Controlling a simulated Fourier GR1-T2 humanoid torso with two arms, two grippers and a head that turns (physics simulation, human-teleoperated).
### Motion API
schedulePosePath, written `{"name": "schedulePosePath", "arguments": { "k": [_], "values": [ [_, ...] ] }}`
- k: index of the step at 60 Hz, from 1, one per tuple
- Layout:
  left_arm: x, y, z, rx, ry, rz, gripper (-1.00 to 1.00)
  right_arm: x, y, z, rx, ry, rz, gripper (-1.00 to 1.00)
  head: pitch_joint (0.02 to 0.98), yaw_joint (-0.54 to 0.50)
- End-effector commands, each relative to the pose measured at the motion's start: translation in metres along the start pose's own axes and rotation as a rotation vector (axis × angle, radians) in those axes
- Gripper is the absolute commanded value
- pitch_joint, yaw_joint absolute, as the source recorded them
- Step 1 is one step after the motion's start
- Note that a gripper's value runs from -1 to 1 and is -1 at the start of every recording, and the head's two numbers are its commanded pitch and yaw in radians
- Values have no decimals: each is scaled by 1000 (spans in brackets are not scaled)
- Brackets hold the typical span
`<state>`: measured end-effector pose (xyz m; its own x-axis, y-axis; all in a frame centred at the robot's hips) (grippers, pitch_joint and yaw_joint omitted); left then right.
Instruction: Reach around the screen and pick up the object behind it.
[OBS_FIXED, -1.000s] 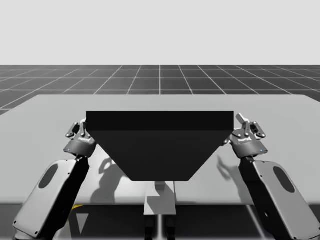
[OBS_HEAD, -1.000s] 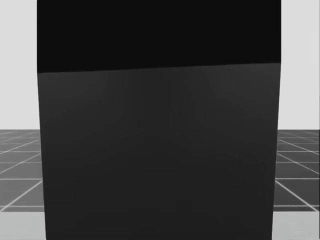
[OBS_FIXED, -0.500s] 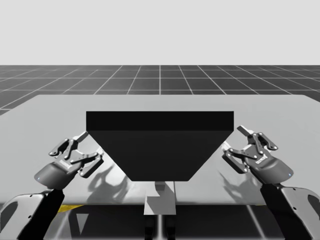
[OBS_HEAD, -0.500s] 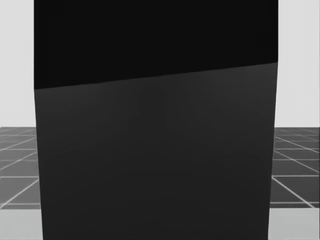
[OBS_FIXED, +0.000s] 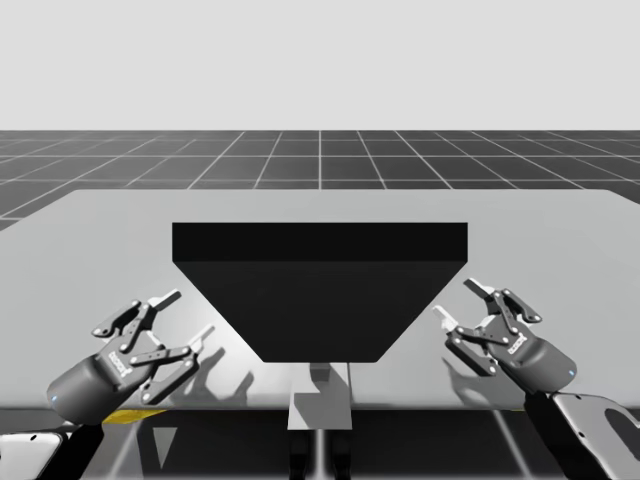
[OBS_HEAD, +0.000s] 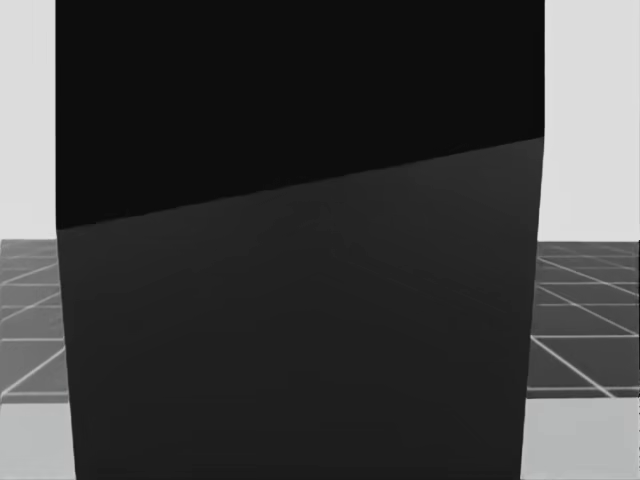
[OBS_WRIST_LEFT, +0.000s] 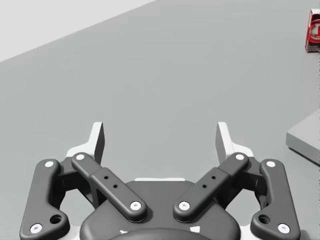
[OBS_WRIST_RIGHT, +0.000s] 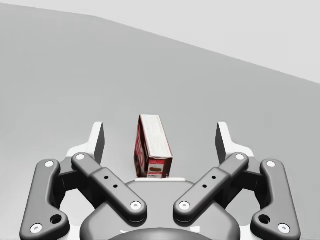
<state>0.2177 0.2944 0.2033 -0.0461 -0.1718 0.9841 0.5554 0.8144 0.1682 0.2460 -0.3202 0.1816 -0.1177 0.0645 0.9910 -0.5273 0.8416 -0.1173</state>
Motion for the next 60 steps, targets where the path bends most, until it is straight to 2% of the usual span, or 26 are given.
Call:
{"name": "schedulePosePath", "arguments": {
  "k": [1,5,10,16,19,29,45,50,56,60],
  "values": [
    [-6,-5,-1,-17,10,-7,-1000,-25,6,-7,31,32,-26,-1000,151,-31],
    [-8,-6,-1,-17,13,-6,-1000,-31,6,-10,38,45,-44,-1000,154,-30],
    [-8,-6,-1,-19,13,-5,-1000,-37,5,-15,43,51,-49,-1000,159,-31],
    [-8,-8,-2,-26,9,-8,-1000,-44,1,-26,51,60,-51,-1000,162,-34],
    [-8,-9,-2,-30,7,-9,-1000,-46,0,-31,55,62,-40,-1000,163,-35],
    [-6,-13,-3,-39,-2,-15,-1000,-57,-5,-52,68,80,-48,-1000,166,-35],
    [-4,-17,0,-53,-5,-17,-1000,-77,1,-77,110,127,-69,-1000,169,-33],
    [-5,-17,1,-62,-4,-15,-1000,-79,3,-81,122,142,-89,-1000,172,-35],
    [-5,-18,1,-70,-7,-17,-1000,-81,3,-84,124,148,-84,-1000,175,-37],
    [-5,-19,0,-74,-7,-19,-1000,-81,2,-86,127,151,-94,-1000,174,-37]
  ]
}}
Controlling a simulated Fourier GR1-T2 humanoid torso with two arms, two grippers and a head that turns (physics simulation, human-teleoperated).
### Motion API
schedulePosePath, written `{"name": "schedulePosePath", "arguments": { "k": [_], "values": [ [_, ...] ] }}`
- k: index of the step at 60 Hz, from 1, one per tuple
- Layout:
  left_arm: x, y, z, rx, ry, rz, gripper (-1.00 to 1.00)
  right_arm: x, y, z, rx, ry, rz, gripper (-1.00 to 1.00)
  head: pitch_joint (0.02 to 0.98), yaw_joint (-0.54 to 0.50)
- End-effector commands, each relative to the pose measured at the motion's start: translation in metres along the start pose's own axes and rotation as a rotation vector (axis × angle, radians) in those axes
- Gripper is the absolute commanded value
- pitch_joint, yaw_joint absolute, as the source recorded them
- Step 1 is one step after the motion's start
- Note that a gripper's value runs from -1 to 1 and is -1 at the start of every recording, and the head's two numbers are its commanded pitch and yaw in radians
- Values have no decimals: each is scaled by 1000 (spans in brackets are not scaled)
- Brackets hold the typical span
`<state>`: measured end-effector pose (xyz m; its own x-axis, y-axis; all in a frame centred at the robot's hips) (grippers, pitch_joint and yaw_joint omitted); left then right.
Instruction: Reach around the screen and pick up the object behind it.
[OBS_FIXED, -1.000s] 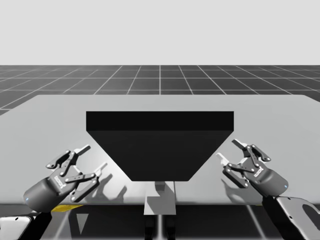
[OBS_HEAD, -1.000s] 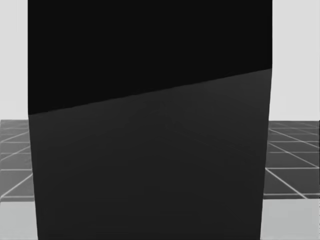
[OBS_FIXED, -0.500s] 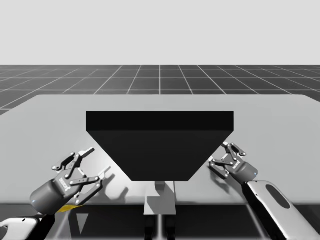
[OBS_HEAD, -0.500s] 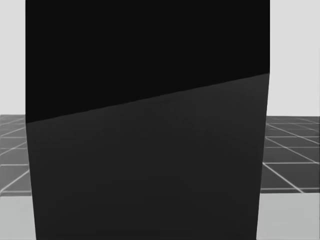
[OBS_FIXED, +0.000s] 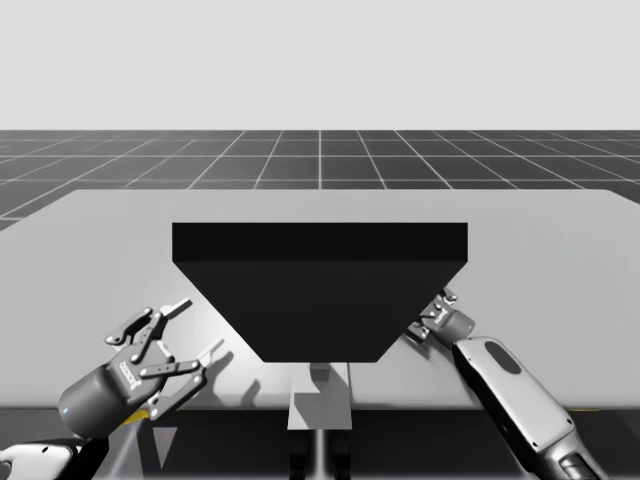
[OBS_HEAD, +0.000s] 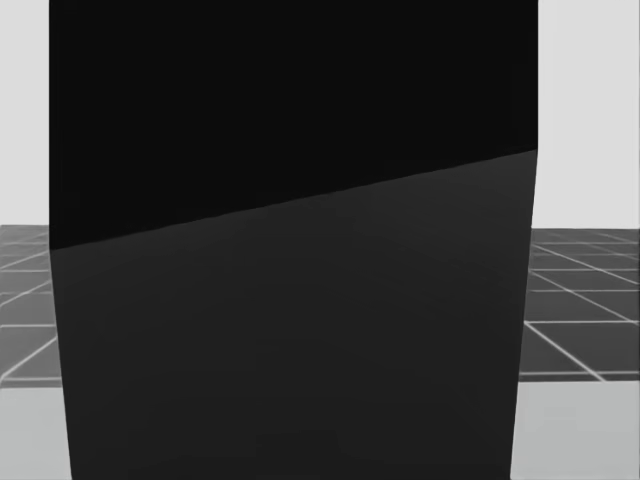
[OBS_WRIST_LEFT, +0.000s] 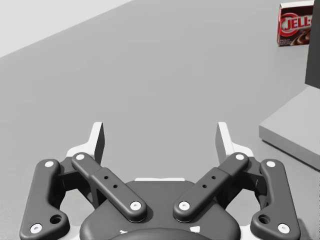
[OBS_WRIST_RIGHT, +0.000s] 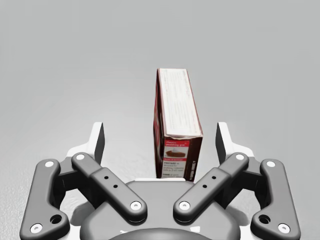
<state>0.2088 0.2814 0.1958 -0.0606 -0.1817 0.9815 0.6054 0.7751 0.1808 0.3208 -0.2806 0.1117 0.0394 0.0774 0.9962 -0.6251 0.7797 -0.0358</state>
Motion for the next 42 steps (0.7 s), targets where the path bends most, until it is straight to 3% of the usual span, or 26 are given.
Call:
{"name": "schedulePosePath", "arguments": {
  "k": [1,4,6,9,11,25,42],
  "values": [
    [0,-3,0,-12,-2,-3,-1000,-5,-1,-7,13,16,-14,-1000,174,-37],
    [0,-3,0,-14,0,-5,-1000,-5,-2,-8,4,17,-13,-980,175,-37],
    [0,-3,0,-16,1,-4,-1000,-6,-1,-8,0,13,-7,-528,175,-37],
    [0,-3,0,-18,1,-5,-1000,-6,-1,-8,-12,18,-15,715,176,-38],
    [0,-4,1,-20,1,-4,-1000,-7,-1,-8,-14,26,-19,932,176,-39],
    [0,-4,1,-19,4,-6,-1000,-4,-3,-6,-38,17,-9,986,174,-40],
    [3,-2,2,-12,4,-11,-1000,22,-19,29,-92,-49,60,995,169,-38]
  ]
}}
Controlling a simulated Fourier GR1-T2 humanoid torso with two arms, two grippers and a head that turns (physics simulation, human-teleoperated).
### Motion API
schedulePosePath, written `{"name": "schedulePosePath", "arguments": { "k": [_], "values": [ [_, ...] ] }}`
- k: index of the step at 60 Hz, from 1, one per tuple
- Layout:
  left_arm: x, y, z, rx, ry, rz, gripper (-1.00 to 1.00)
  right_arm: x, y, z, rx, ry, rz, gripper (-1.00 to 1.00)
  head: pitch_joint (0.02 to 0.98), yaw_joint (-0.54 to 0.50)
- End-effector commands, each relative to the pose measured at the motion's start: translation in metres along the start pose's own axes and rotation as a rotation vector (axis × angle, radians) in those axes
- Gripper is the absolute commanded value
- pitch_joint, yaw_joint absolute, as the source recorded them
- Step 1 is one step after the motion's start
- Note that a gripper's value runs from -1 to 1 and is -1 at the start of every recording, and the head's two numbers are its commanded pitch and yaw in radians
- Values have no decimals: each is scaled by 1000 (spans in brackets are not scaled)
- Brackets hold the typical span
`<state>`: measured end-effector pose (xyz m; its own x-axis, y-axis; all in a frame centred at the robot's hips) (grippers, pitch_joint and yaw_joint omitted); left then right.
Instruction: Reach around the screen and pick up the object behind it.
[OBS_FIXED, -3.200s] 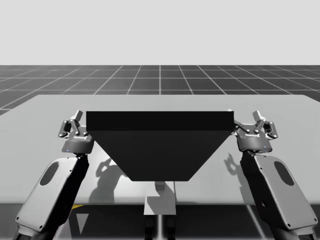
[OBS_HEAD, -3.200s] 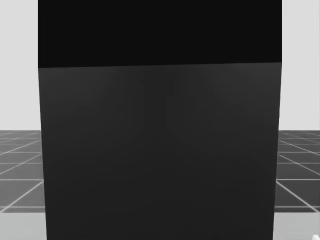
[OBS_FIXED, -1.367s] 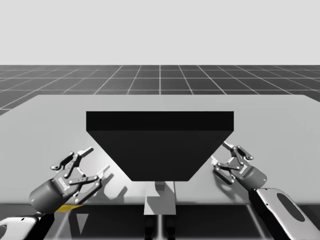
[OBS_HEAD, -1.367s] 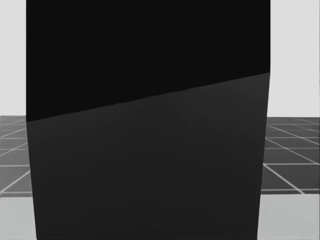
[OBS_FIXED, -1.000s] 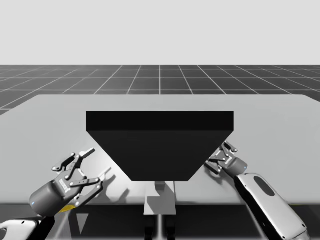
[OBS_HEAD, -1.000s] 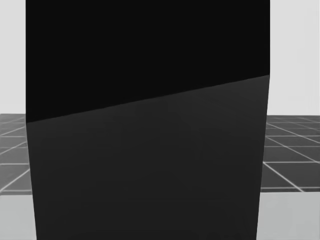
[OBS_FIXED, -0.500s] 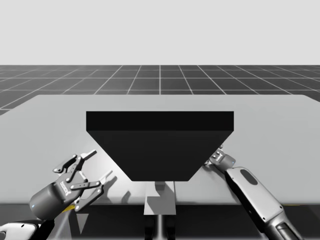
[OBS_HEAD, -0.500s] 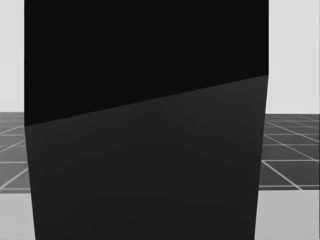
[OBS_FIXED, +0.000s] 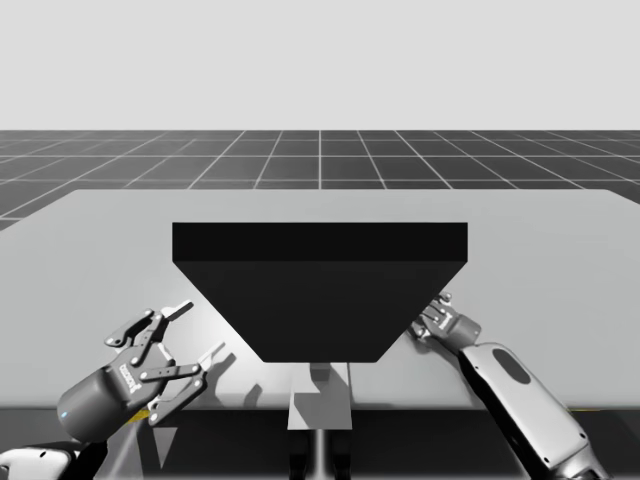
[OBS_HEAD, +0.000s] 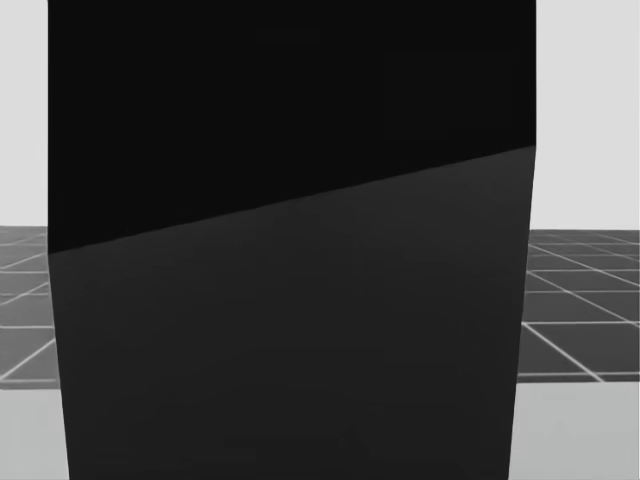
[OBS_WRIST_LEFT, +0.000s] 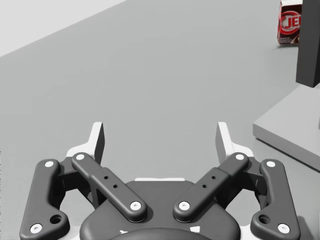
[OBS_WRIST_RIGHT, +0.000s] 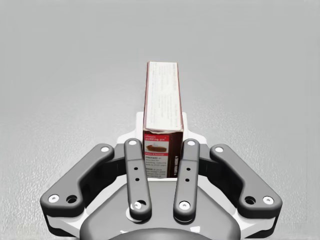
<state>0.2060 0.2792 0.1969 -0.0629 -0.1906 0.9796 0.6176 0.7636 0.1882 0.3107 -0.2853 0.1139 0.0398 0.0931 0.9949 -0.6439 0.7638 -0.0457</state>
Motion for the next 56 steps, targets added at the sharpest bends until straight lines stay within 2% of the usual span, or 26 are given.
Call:
{"name": "schedulePosePath", "arguments": {
  "k": [1,3,10,18,34,39,46,56],
  "values": [
    [1,1,1,4,1,-2,-1000,21,-22,21,-119,-61,52,1000,168,-38],
    [1,1,1,4,1,-2,-1000,24,-24,26,-125,-67,56,996,168,-37],
    [2,1,1,4,0,-3,-1000,41,-34,55,-161,-92,105,993,166,-39],
    [3,1,1,4,-1,-4,-1000,54,-41,73,-193,-117,123,991,165,-39],
    [5,2,1,9,-2,-9,-1000,94,-54,103,-275,-192,181,995,164,-38],
    [5,2,2,9,-2,-11,-1000,112,-59,110,-325,-236,197,1000,163,-37],
    [6,2,2,10,-2,-10,-1000,151,-61,121,-413,-360,221,1000,164,-37],
    [6,2,2,9,-3,-10,-1000,212,-59,137,-496,-509,232,1000,165,-39]
  ]
}}
